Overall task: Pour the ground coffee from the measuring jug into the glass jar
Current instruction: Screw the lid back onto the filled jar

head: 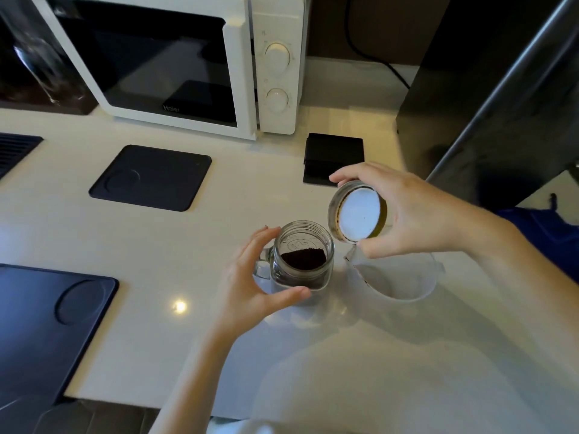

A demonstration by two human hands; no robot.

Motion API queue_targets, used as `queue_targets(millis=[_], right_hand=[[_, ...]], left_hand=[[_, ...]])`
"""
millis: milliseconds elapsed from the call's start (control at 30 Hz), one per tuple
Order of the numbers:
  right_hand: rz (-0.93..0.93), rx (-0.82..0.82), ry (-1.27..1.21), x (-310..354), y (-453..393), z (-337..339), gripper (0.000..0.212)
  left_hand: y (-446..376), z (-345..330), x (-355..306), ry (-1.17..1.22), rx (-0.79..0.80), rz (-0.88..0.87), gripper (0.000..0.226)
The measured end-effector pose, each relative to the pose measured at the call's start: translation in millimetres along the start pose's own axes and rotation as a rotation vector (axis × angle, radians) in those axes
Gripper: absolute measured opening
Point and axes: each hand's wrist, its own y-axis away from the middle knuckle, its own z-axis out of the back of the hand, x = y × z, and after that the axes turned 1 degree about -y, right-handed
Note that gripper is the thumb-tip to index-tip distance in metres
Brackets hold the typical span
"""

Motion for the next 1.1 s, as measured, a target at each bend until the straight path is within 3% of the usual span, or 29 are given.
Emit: queue_targets(millis=[433, 800, 1100], right_hand=[[0.101, 0.127, -0.054, 28, -14, -7, 0.076], [0.189, 0.158, 0.281, 34, -24, -28, 0.070], [0.124, 0.039, 0.539, 41, -16, -31, 0.068]], left_hand=[[-2, -2, 2, 0.047, -0.004, 0.006, 0.073], [-2, -4, 1, 0.082, -0.004, 0.008, 0.074], [-2, -5, -1, 0.082, 0.005, 0.003, 0.068]])
